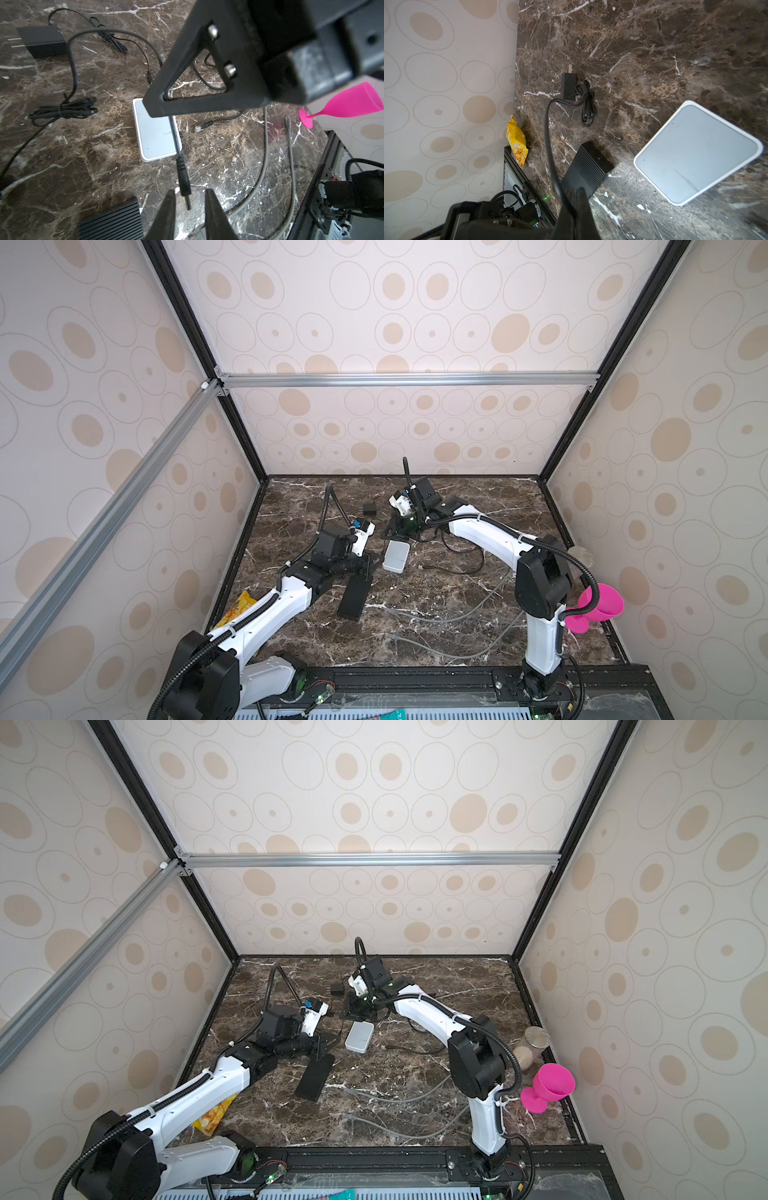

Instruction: Insert the plug into the switch port

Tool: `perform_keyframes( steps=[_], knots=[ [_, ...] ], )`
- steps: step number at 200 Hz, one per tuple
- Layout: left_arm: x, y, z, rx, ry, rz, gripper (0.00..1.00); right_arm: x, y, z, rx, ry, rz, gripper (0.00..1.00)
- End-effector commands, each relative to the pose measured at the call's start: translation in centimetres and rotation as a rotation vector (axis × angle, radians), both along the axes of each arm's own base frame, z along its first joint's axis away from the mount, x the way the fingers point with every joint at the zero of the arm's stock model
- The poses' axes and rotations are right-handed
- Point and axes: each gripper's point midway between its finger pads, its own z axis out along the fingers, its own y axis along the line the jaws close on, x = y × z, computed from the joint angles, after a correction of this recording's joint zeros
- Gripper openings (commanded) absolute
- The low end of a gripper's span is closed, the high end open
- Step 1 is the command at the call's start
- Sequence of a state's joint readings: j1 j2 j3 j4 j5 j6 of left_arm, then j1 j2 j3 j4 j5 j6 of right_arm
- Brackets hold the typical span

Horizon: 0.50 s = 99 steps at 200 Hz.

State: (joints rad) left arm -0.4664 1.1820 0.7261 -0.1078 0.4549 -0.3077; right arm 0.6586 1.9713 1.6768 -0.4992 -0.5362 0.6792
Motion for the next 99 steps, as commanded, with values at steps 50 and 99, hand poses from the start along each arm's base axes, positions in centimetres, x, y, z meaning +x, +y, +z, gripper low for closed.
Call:
perform_keyframes(
  steps=[50, 99],
  knots=[
    [0.1, -1.0, 0.5, -0.06, -0.009, -0.038, 0.15, -0.2, -0.2, 2.4, 0.044, -0.028, -0.01, 0.0],
    [0.3, -0.4, -0.6, -0.028, 0.004, -0.003, 0.33, -0.2, -0.3, 2.6, 0.049, -0.029, -0.012, 0.0]
  ],
)
